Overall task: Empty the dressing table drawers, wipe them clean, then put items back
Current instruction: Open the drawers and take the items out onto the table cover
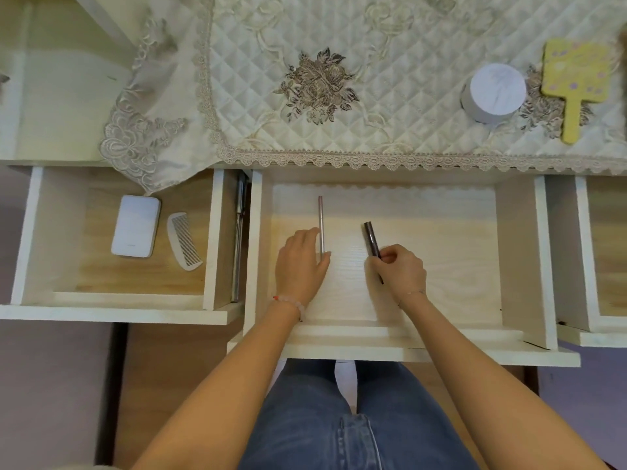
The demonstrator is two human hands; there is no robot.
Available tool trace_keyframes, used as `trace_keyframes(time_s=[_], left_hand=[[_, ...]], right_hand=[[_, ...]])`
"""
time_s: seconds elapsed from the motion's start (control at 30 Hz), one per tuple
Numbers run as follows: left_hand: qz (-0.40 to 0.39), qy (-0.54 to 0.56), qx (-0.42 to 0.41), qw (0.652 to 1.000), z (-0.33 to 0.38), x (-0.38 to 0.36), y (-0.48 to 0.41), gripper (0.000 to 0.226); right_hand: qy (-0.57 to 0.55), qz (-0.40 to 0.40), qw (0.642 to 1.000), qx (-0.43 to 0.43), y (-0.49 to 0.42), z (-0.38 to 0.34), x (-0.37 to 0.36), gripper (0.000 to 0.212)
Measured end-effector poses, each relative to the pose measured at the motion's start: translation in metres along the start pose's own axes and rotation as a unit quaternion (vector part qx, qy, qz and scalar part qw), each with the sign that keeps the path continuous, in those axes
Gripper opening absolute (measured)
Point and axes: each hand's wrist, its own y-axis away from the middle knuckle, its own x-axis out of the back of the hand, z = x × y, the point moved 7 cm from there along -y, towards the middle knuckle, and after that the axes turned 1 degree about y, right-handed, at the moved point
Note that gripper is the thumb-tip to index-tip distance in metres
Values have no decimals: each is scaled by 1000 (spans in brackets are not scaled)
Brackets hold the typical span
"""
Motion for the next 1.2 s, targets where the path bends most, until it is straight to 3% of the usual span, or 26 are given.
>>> trace_keyframes(time_s=[0.17,0.3,0.5,0.9,1.2], left_hand=[[-18,36,144,989,-12,-22,-10,34],[2,71,198,978,-22,-23,-14,20],[10,114,247,962,-30,-19,-15,19],[55,282,168,943,14,36,4,19],[96,339,81,932,87,92,-63,19]], right_hand=[[-38,19,999,1,-5,10,20,7],[-52,12,999,2,-6,14,24,7],[-49,7,999,20,-4,8,30,7],[-76,36,991,107,10,-32,88,5],[-135,98,976,142,-23,-82,144,10]])
